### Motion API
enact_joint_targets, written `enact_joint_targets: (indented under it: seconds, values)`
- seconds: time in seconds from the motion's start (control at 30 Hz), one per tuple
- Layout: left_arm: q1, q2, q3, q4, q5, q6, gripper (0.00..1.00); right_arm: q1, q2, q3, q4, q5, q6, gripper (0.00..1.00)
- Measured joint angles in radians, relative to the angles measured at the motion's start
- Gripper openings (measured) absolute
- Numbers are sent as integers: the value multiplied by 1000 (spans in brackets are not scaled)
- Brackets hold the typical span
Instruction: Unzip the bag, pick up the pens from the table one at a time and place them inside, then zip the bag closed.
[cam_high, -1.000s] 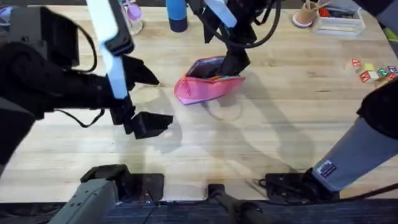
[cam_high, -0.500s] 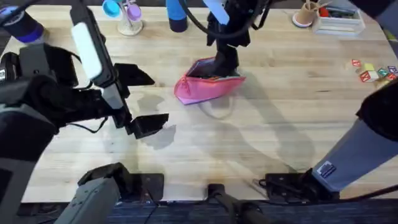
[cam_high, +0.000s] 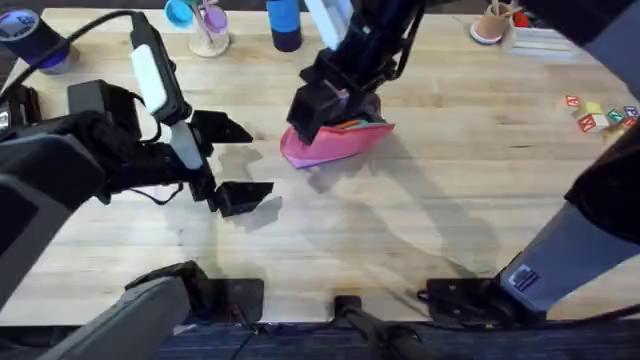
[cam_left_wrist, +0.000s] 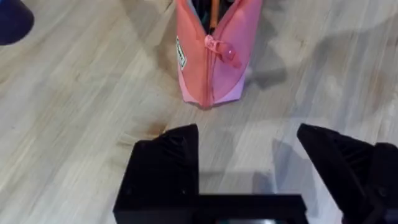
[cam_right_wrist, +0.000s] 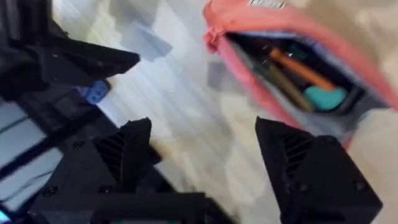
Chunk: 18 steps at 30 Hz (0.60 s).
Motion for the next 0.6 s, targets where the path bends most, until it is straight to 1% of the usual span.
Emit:
enact_joint_targets:
  seconds: [0.13, 0.23, 0.37, 0.6]
  values:
    - [0, 45, 0, 12, 4, 0, 995, 34, 0, 0, -6, 0, 101, 997]
    - [0, 63, 0, 15, 4, 0, 994, 49, 0, 0, -2, 0, 143, 997]
    - [0, 65, 0, 16, 5, 0, 994, 54, 0, 0, 13, -1, 199, 996]
    - [0, 65, 0, 18, 5, 0, 993, 54, 0, 0, 31, -5, 402, 997]
